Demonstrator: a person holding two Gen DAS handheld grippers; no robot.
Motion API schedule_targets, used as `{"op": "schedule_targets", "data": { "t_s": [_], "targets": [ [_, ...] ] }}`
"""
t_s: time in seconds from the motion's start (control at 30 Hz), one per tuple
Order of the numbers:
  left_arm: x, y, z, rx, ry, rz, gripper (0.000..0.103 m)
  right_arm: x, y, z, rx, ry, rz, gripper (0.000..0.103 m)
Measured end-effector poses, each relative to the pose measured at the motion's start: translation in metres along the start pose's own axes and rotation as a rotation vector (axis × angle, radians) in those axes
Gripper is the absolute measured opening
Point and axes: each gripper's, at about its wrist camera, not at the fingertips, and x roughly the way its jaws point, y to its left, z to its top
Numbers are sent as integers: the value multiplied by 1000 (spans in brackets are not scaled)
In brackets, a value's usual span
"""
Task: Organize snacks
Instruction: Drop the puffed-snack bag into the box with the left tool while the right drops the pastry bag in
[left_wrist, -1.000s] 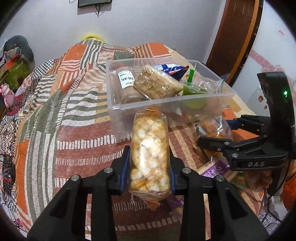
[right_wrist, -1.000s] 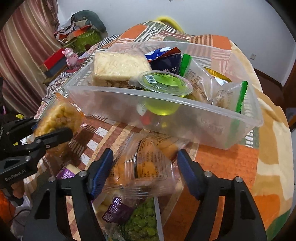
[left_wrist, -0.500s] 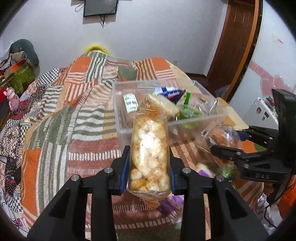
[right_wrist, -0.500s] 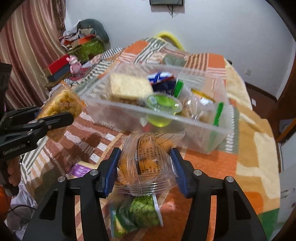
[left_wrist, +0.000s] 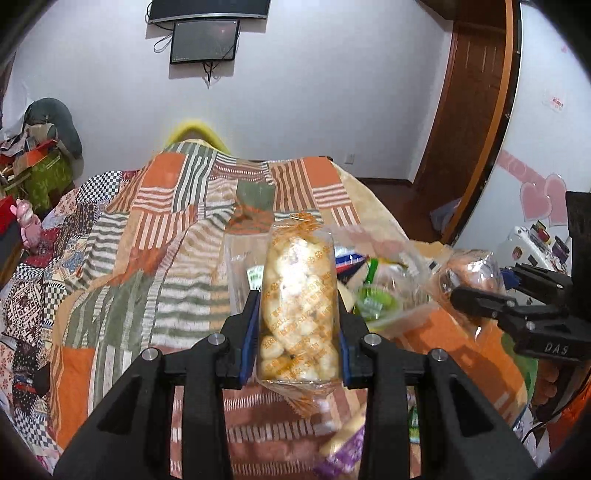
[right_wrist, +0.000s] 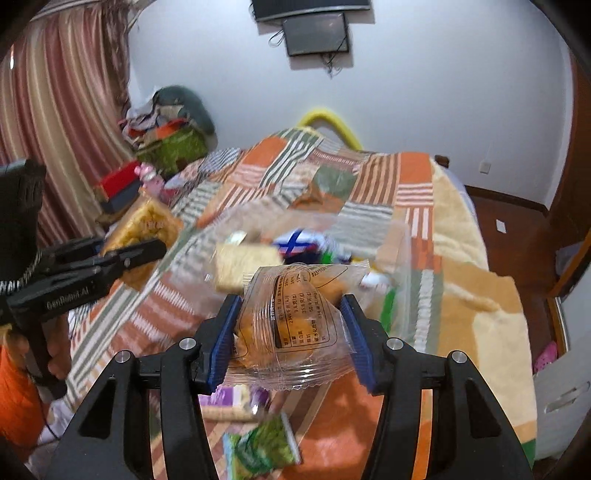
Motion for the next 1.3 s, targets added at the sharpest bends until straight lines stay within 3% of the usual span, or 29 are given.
{"op": "schedule_targets", "data": {
  "t_s": [0.4,0.67,1.0,1.07,1.13,1.3],
  "targets": [
    [48,-1,26,2,22,8,35,39,-26,32,43,-16,-66,51],
    [91,4,32,-7,66,29,35,67,-37,37,58,21,-102,52],
    [109,2,37,11,81,56,35,79,-36,30,38,56,-132,55],
    [106,2,36,12,86,59,36,74,-38,31,46,54,-122,58],
    [101,1,36,12,83,60,46,72,-38,32,48,50,-124,66],
    [76,-1,36,19,43,53,58,54,-35,29,23,33,-121,68]
  ]
}}
